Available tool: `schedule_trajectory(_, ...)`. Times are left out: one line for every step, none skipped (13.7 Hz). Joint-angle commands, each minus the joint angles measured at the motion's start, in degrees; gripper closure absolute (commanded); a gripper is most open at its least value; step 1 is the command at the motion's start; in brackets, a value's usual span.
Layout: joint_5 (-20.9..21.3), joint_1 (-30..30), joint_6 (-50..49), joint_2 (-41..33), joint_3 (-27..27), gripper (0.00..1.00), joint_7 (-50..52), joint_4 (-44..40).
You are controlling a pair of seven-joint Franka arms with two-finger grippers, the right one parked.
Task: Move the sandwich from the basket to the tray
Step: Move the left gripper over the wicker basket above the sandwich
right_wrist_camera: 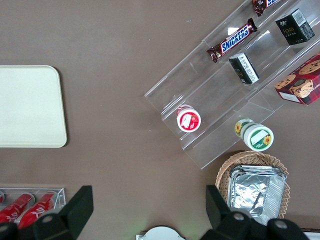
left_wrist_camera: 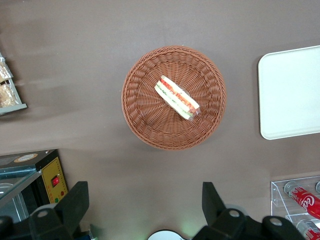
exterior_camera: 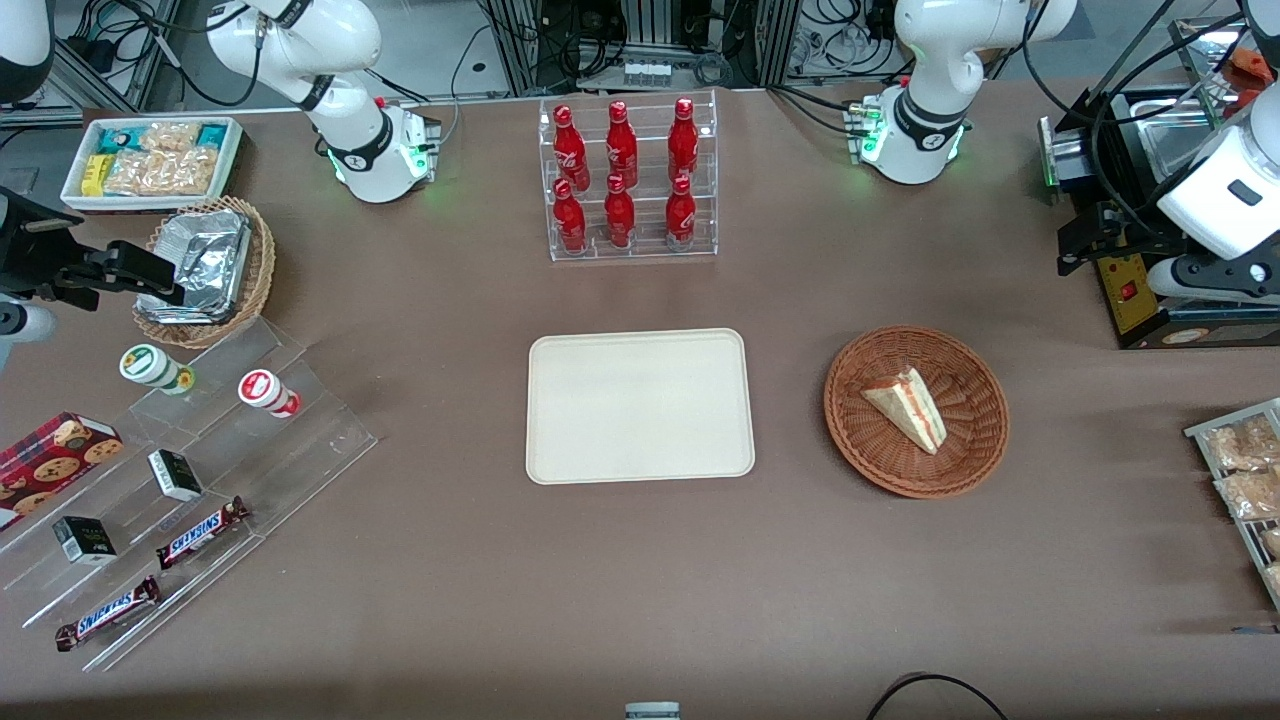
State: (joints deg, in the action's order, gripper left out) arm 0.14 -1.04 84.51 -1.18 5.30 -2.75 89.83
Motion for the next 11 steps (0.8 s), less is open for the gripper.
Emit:
schedule_trajectory(0.3, 0.2, 0.5, -0.2, 0.1, 0.00, 0.3, -0.1)
schedule_trajectory(0.0, 0.3, 0.5, 0.0, 0.2, 0.00, 0.7, -0.1)
schedule_trajectory(0.1, 0.3, 0.7, 0.0, 0.2, 0.00, 0.7, 0.6)
schedule_trajectory(0.1, 0.3, 0.3, 1.5, 0.3, 0.00, 0.7, 0.8)
schedule_trajectory(0.1, 0.3, 0.6, 2.2, 0.3, 0.00, 0.6, 2.0)
schedule_trajectory(0.2, 0.3, 2.0, 2.6, 0.4, 0.00, 0.6, 4.1)
schedule_trajectory(0.1, 0.4, 4.4, 2.4, 0.5, 0.00, 0.6, 7.2)
schedule_trajectory(0.2, 0.5, 7.4, 2.1, 0.6, 0.00, 0.6, 10.4)
schedule_trajectory(0.1, 0.5, 9.8, 2.0, 0.6, 0.00, 0.6, 13.2)
schedule_trajectory(0.2, 0.5, 11.7, 2.1, 0.8, 0.00, 0.6, 14.8)
schedule_trajectory(0.2, 0.7, 13.2, 2.1, 0.9, 0.00, 0.6, 16.1)
